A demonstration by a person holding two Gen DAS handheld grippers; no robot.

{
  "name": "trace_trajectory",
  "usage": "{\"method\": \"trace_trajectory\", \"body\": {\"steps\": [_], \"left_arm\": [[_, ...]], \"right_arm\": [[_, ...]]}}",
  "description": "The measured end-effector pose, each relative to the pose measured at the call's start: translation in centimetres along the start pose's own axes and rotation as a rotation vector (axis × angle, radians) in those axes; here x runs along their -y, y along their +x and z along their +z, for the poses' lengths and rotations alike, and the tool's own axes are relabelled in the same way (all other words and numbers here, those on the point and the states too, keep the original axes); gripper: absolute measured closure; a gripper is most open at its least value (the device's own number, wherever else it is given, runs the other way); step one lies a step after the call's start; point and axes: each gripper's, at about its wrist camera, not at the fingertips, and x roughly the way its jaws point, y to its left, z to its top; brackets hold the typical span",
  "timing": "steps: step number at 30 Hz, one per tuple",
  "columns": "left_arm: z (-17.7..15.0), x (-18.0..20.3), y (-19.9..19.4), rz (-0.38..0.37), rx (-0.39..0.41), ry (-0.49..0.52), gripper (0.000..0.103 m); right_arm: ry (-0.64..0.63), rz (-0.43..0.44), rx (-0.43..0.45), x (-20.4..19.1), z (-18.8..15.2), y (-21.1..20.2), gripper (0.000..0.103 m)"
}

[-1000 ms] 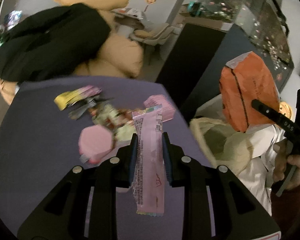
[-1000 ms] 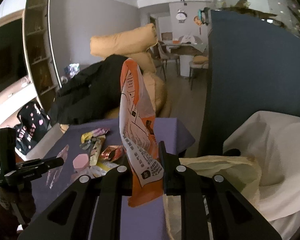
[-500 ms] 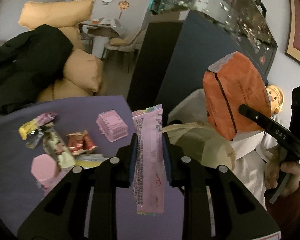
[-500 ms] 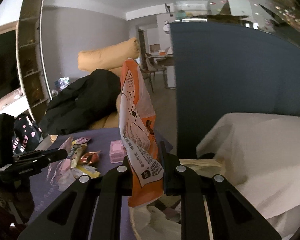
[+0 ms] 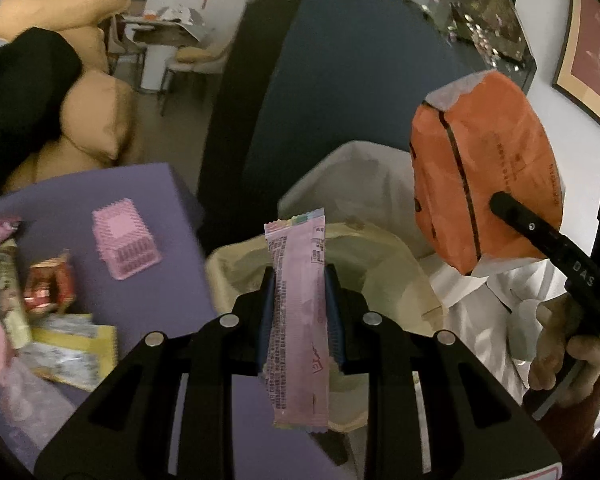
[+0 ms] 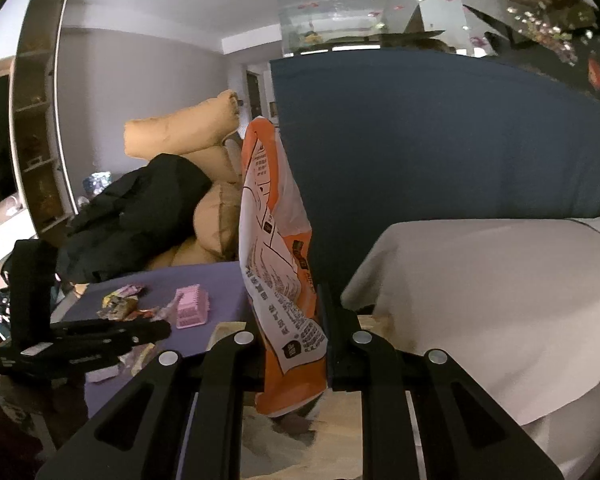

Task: Collect trash
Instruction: 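Carry the pink strip over the yellow bag and open the left tool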

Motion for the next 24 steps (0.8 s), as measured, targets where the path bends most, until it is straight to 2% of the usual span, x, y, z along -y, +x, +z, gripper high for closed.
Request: {"method": "trace_trajectory", "body": {"steps": [8, 20, 21, 24], "left_arm": [[-0.3, 1.8, 4.6, -0.047, -0.073, 0.001, 0.08], [-1.0, 2.3, 8.4, -0.053, -0.133, 0.003, 0.08], [-1.2, 2.3, 8.5, -0.056, -0.137, 0.005, 0.078], [-1.3, 2.1, 8.5, -0.063, -0.139, -0.011, 0.061]], "right_arm": [[0.048, -0.039, -0.015, 2.3, -0.8, 0.2, 0.087], [0.105, -0.034, -0.035, 4.5, -2.2, 1.7, 0.087], [0.11, -0.033, -0.036, 4.6, -2.2, 1.8, 0.087], [0.127, -0.025, -0.043, 4.8, -2.3, 2.1, 0.087]]}}
